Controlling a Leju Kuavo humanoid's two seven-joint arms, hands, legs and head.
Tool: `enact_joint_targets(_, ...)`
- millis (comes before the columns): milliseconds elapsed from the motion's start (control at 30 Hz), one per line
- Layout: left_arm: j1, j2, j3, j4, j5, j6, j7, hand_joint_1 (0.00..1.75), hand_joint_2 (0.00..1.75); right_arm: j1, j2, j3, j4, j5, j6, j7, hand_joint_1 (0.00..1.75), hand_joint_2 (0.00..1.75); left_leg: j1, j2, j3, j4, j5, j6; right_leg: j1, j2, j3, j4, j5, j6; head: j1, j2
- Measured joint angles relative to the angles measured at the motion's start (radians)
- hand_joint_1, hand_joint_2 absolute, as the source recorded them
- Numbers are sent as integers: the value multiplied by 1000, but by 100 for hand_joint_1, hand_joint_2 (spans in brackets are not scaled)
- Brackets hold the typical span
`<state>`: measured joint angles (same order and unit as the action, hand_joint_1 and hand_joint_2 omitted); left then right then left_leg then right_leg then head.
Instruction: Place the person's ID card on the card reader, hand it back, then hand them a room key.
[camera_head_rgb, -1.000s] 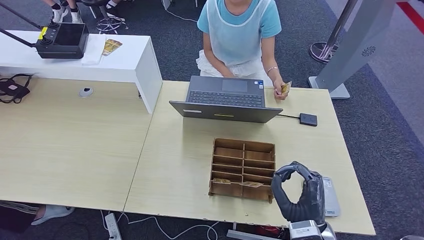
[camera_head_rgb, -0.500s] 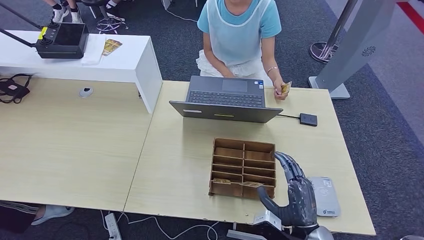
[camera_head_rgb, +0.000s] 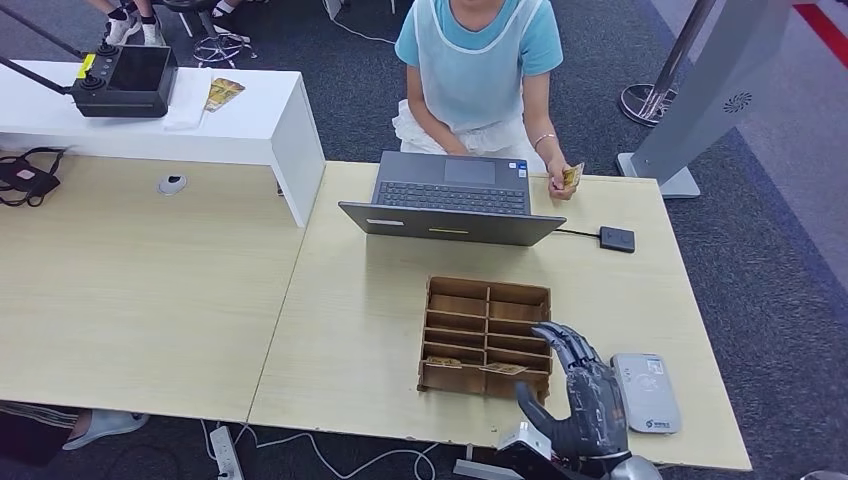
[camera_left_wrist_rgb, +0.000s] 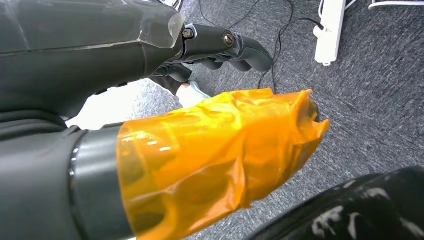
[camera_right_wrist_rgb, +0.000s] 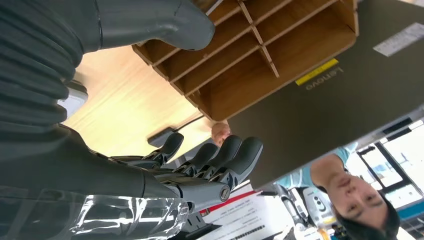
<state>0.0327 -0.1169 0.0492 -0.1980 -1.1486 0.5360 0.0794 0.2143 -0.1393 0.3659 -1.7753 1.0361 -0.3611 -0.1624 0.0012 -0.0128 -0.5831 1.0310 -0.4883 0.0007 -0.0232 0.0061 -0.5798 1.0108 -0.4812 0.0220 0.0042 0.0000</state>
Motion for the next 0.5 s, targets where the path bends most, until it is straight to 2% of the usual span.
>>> enact_joint_targets(267, 0, 1, 0, 0, 0, -4, 8, 0, 0, 6, -22, 26, 21, 22, 11, 49, 51, 175, 0, 0, 0, 0, 0, 0, 0, 0, 0, 0, 0, 0, 0, 0)
enact_joint_targets(400, 0, 1, 0, 0, 0, -11, 10, 0, 0, -1, -23, 40, 48, 113, 19, 108, 36, 175, 0, 0, 0, 0, 0, 0, 0, 0, 0, 0, 0, 0, 0, 0)
enact_joint_targets(500, 0, 1, 0, 0, 0, -15, 12, 0, 0, -10, -23, 52, 81, 168, 17, 137, 34, 175, 0, 0, 0, 0, 0, 0, 0, 0, 0, 0, 0, 0, 0, 0)
